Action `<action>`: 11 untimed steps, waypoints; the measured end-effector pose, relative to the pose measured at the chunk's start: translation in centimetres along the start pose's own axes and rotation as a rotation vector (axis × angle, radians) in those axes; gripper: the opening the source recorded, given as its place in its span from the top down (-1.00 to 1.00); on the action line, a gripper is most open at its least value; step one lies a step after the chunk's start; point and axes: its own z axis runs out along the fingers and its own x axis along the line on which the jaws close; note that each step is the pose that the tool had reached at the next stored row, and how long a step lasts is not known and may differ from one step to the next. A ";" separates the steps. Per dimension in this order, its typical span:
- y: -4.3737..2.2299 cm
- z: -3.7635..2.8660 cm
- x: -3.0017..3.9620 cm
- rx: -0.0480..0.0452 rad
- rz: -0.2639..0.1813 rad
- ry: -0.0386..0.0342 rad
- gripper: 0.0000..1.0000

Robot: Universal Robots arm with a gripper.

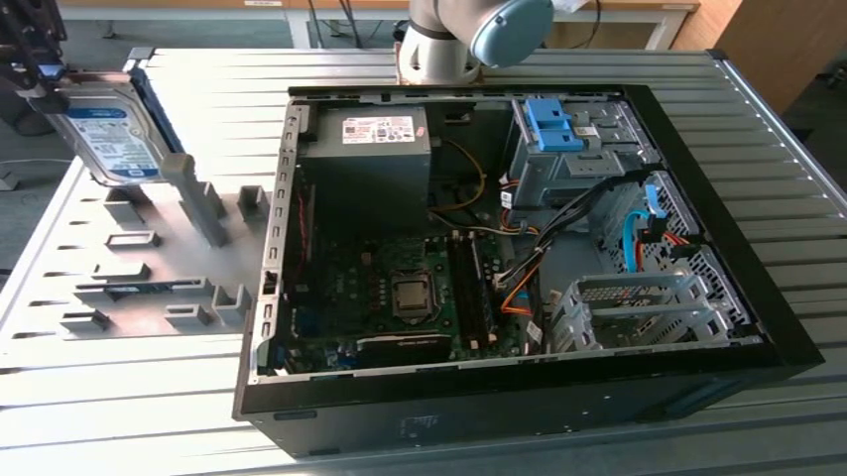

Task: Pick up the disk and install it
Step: 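Pick up the disk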

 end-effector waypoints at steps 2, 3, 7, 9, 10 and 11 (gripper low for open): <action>0.01 -0.37 0.00 0.0000 0.000 0.0001 0.27; 0.02 -0.56 0.00 0.0001 0.000 0.0001 0.27; 0.04 -1.40 -0.01 0.0000 0.000 0.0002 0.27; 0.04 -1.84 -0.01 0.0000 0.000 0.0002 0.27; 0.05 -2.03 -0.01 0.0000 0.000 0.0002 0.27; 0.05 -2.20 -0.01 0.0002 0.000 0.0001 0.27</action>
